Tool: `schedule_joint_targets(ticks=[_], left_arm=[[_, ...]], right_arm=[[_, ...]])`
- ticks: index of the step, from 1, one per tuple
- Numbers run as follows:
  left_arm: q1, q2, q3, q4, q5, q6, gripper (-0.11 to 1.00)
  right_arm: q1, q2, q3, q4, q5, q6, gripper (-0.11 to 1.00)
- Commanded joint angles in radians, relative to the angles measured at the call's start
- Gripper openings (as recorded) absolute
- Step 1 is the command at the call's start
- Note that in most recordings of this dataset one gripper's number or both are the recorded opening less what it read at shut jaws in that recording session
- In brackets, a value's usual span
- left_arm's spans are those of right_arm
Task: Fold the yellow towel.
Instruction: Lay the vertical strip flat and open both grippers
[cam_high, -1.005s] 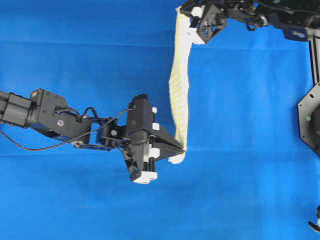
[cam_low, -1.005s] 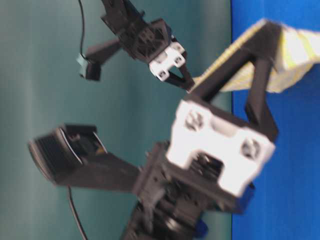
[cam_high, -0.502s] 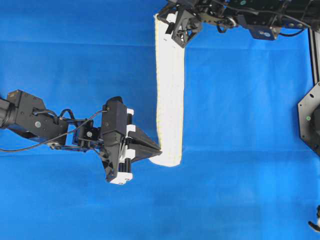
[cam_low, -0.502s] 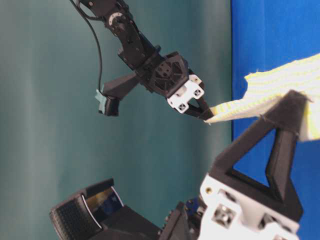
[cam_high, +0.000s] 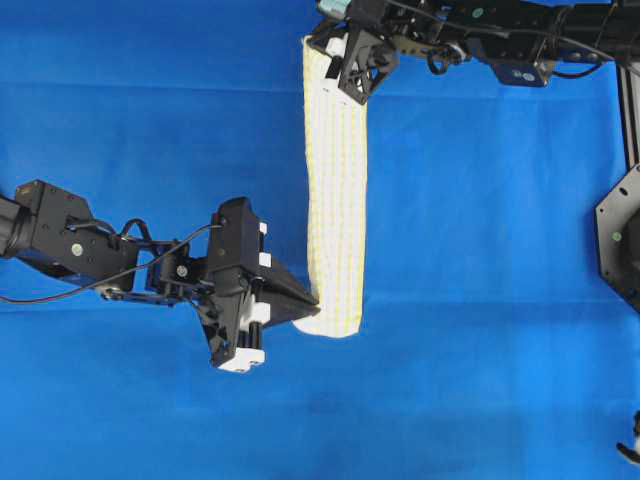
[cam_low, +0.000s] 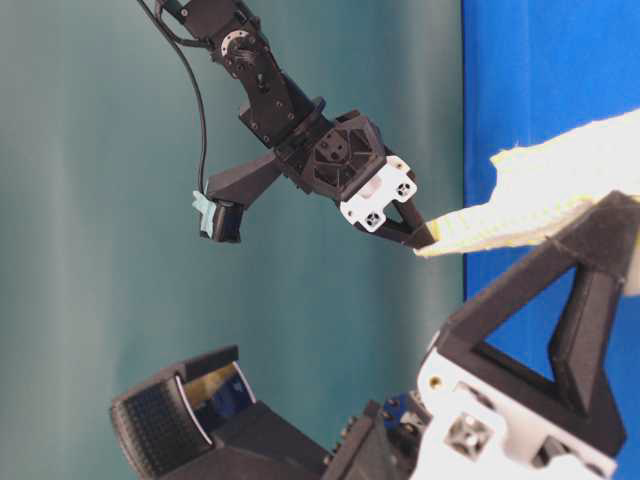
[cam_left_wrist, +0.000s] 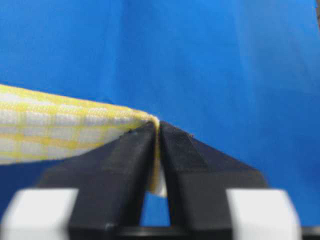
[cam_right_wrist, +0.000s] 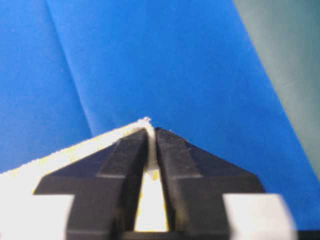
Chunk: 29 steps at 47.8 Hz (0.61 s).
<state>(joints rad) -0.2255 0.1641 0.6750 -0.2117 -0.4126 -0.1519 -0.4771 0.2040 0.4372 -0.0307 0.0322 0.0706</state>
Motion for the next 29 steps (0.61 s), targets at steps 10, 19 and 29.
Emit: schedule_joint_targets(ticks=[10,19,29], left_arm=[[0.006,-0.051,-0.008,0.005,0.020,0.008,0.74],[0.043,-0.146,0.023,0.009,0.120,0.017,0.70],[0.117,-0.255,0.089,0.023,0.178,0.032,0.69]], right_arm=[[0.012,-0.029,-0.023,-0.025,-0.002,0.002,0.73],[0.012,-0.123,0.008,-0.025,0.028,0.003,0.74],[0.012,-0.264,0.106,-0.025,0.040,0.015,0.74]])
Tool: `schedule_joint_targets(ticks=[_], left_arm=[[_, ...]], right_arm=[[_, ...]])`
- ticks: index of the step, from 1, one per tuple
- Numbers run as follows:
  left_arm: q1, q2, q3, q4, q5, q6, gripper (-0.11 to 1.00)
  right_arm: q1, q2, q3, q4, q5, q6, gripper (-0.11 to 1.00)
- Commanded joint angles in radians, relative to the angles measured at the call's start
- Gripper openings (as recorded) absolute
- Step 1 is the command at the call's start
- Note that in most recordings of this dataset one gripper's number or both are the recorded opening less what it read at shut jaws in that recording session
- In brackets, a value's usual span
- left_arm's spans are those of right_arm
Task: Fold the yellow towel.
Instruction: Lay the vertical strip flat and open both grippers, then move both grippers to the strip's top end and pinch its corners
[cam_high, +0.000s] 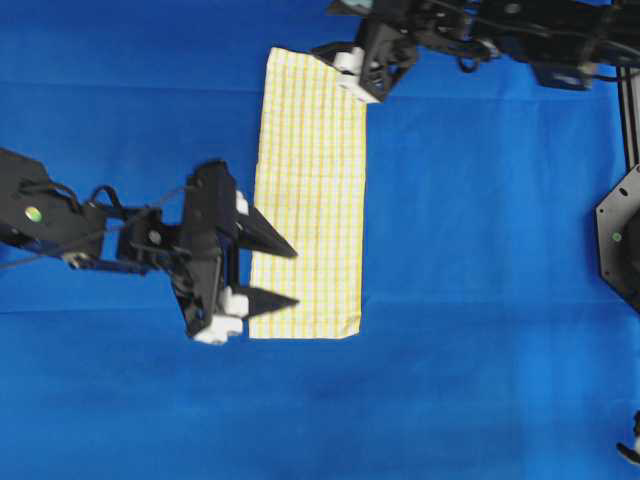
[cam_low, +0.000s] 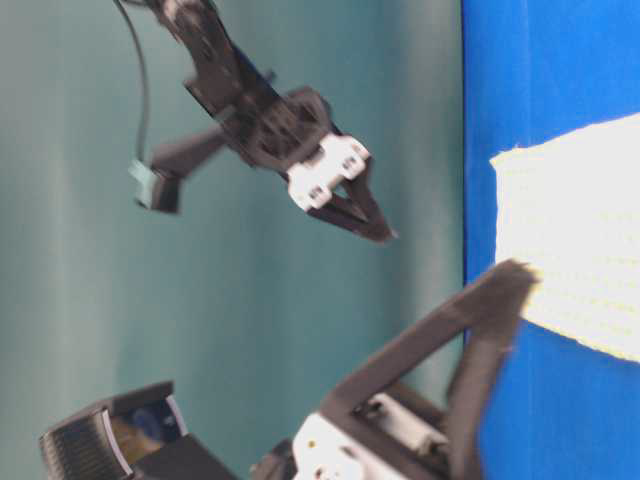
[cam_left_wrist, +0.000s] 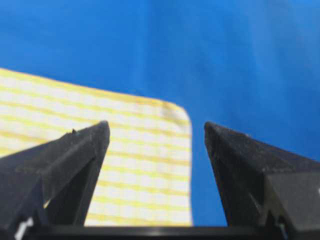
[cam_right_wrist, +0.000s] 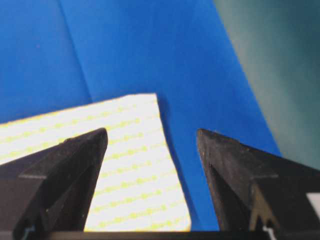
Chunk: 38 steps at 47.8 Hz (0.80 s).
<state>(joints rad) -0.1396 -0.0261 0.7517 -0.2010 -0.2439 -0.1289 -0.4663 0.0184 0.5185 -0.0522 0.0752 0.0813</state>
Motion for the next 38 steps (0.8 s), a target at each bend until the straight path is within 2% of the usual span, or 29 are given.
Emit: schedule_joint_targets(ticks=[1,8,22,30,38], left_arm=[[0.040,-0.075,0.017,0.014,0.011,0.014,0.69],[0.110,-0.143,0.061,0.015,0.012,0.075,0.69],[0.267,-0.195,0.104,0.015,0.028,0.209,0.69],[0.321,-0.193,0.106,0.015,0.031,0.229,0.69],[0.339,-0.187,0.106,0.015,0.031,0.229,0.69]], right_arm=[[0.003,-0.094,0.037,-0.003,-0.003,0.006,0.74],[0.017,-0.201,0.140,0.003,-0.018,0.015,0.74],[0.103,-0.354,0.313,0.043,-0.072,0.058,0.74],[0.121,-0.368,0.342,0.046,-0.077,0.081,0.74],[0.118,-0.344,0.330,0.044,-0.077,0.083,0.74]])
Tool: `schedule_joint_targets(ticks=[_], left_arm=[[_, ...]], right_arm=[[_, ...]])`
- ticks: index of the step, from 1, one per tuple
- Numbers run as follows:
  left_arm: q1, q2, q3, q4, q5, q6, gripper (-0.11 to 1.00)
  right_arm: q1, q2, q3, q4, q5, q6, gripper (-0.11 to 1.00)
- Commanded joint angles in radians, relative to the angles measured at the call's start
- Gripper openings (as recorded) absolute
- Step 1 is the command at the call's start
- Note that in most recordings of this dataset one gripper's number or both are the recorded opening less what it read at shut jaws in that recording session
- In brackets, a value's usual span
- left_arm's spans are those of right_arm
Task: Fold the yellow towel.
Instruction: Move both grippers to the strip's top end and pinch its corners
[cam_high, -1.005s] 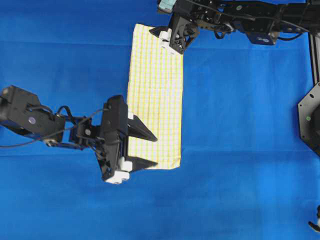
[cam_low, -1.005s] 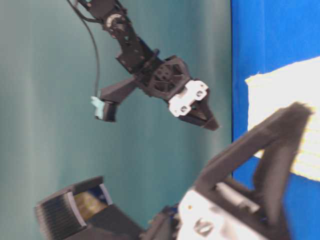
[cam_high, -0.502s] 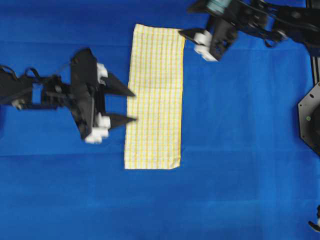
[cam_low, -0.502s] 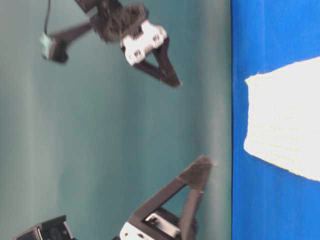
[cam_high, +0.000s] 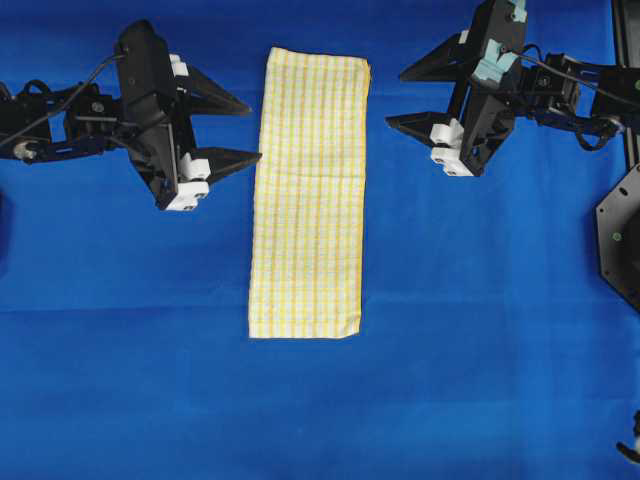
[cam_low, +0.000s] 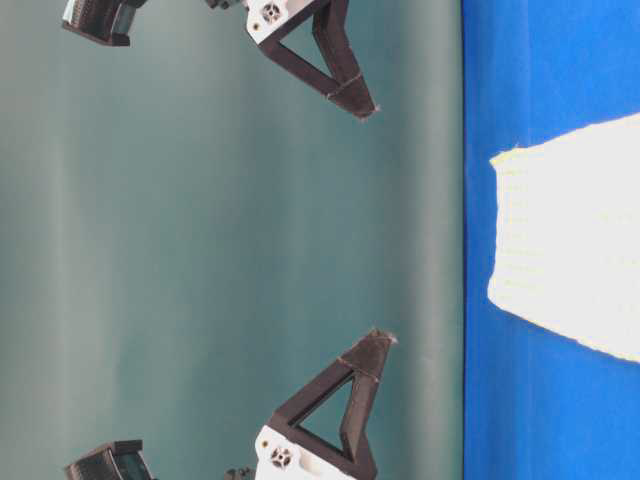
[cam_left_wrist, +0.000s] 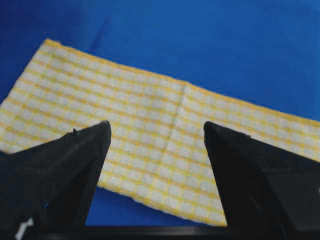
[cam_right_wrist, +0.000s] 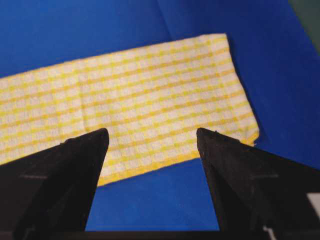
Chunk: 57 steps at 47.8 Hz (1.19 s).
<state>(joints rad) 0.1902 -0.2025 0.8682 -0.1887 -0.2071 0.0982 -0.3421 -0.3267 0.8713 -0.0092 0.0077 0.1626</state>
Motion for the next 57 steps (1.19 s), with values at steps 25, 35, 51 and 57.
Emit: schedule_joint_targets(ticks=[25,35,51,57], left_arm=[[0.195,0.245,-0.107,0.003,-0.069,0.006,0.71],[0.284,0.336,-0.152,0.003,-0.092,0.006,0.78],[0.313,0.442,-0.196,0.003,-0.149,0.003,0.85],[0.310,0.483,-0.218,0.003,-0.149,-0.006,0.85]], right_arm=[[-0.167,0.307,-0.140,0.060,-0.109,0.005,0.74],[-0.201,0.420,-0.173,0.104,-0.181,0.005,0.75],[-0.215,0.526,-0.187,0.179,-0.249,0.005,0.81],[-0.215,0.563,-0.193,0.206,-0.273,0.005,0.81]])
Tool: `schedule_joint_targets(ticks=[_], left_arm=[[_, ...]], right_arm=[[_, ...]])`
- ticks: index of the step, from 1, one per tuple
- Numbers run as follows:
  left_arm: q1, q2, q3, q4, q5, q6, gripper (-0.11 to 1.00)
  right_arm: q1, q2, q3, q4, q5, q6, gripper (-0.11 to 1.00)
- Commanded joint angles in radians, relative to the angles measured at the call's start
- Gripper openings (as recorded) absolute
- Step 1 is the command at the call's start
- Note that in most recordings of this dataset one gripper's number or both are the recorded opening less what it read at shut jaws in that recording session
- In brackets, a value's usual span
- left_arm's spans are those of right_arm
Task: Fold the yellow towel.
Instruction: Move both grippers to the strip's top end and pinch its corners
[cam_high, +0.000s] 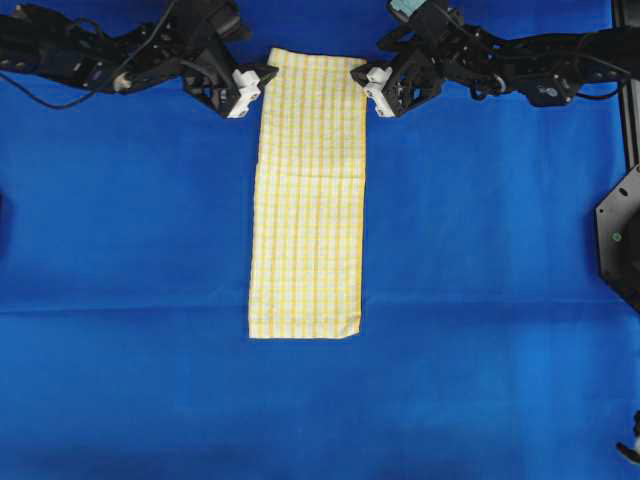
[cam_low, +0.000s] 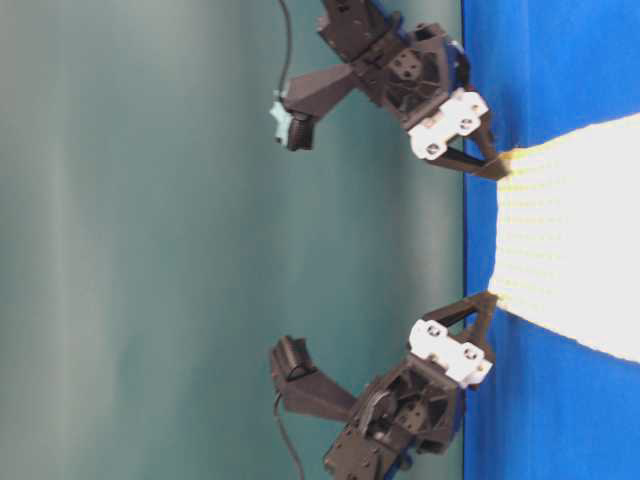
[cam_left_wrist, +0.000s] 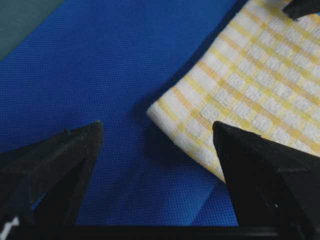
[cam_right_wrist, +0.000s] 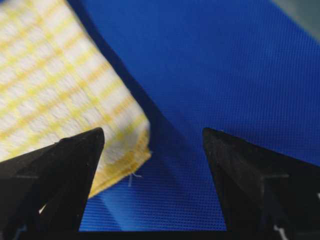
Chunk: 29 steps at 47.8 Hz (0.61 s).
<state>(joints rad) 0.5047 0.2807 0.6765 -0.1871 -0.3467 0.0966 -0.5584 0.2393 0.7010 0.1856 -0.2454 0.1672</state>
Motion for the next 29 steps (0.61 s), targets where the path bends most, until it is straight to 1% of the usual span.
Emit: schedule_joint_targets(ticks=[1,6,12,15,18,21,24,26,29], left_arm=[[-0.005,0.006,-0.028,0.002,-0.009,-0.006,0.85],[-0.005,0.029,-0.035,0.002,-0.009,-0.008,0.85],[-0.006,0.040,-0.040,-0.003,-0.008,-0.011,0.84],[-0.009,0.044,-0.043,-0.003,-0.008,-0.011,0.82],[-0.012,0.046,-0.043,-0.003,-0.006,-0.011,0.77],[-0.015,0.048,-0.043,-0.002,-0.005,-0.009,0.64],[-0.018,0.051,-0.043,-0.002,-0.005,-0.009,0.47],[-0.021,0.051,-0.041,-0.002,-0.005,-0.009,0.37],[-0.025,0.052,-0.041,-0.003,-0.003,-0.009,0.22]], right_arm=[[0.003,0.000,-0.025,0.012,-0.018,0.000,0.81],[0.003,0.020,-0.034,0.020,-0.020,0.000,0.81],[0.008,0.037,-0.046,0.041,-0.023,0.000,0.80],[0.011,0.043,-0.051,0.044,-0.023,0.000,0.80],[0.017,0.046,-0.057,0.046,-0.023,0.000,0.78],[0.018,0.046,-0.058,0.046,-0.023,0.000,0.74],[0.023,0.048,-0.058,0.048,-0.023,0.000,0.66],[0.028,0.048,-0.057,0.046,-0.021,0.000,0.59],[0.037,0.048,-0.055,0.048,-0.020,0.000,0.44]])
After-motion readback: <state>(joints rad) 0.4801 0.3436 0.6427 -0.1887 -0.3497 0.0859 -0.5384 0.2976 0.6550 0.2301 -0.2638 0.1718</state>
